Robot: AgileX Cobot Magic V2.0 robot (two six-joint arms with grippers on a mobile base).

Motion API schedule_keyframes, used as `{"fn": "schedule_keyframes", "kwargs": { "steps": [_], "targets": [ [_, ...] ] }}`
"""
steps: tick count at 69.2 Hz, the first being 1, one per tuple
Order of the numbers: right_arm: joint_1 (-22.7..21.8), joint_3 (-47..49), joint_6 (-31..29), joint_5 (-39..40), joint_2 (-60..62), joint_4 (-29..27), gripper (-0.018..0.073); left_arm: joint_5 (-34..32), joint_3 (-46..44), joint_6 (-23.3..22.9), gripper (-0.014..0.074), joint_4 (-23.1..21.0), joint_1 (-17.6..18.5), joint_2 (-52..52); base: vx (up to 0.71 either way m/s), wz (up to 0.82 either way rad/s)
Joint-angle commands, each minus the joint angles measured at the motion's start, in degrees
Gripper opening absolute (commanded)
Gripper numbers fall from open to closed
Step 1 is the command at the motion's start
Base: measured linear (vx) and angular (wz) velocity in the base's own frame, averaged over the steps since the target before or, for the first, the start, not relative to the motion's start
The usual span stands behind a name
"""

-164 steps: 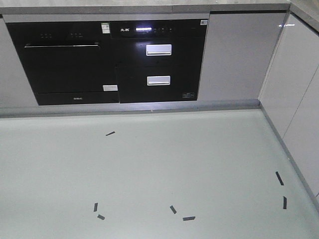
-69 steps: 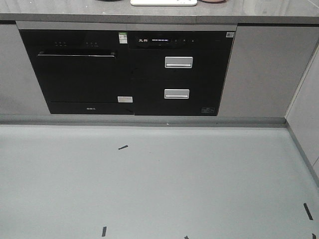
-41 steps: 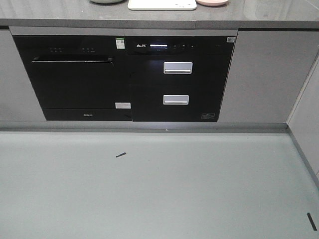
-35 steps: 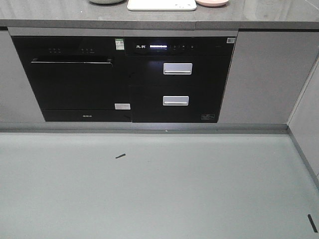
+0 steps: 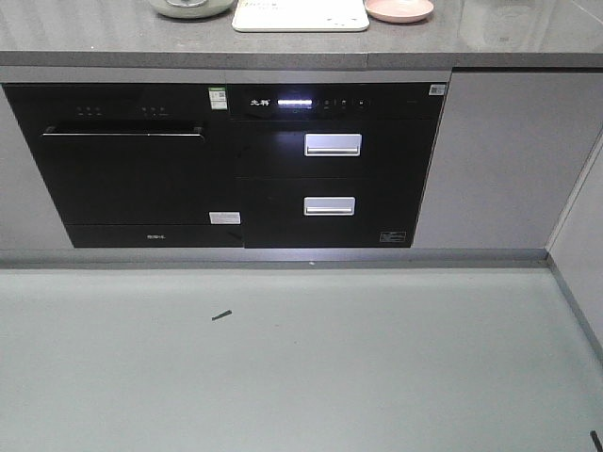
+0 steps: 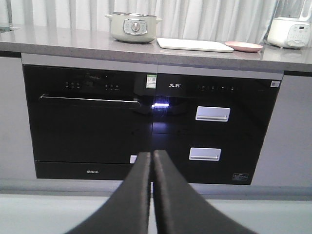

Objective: Transfer vegetables to tray and serve
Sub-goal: 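Drive the base toward the counter with the pot, tray and plate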

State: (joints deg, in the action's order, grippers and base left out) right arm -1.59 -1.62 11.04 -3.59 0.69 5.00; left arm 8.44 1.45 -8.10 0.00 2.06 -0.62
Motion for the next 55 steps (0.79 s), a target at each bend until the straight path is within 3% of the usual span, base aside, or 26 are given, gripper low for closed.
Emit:
{"fn": "schedule_keyframes", "kwargs": {
  "steps": [1, 55],
  "targets": [
    [-0.28, -0.79, -0.64, 4.44, 0.25, 0.18, -0.0002, -4.72, 1.19, -0.24, -0.0006, 0.00, 0.07, 0.49, 0.14, -0.02],
    [-0.28, -0.79, -0.64, 4.44, 0.25, 0.18, -0.0002, -4.72, 1.19, -0.24, -0.0006, 0.00, 0.07, 0.49, 0.12, -0.02]
  ]
}}
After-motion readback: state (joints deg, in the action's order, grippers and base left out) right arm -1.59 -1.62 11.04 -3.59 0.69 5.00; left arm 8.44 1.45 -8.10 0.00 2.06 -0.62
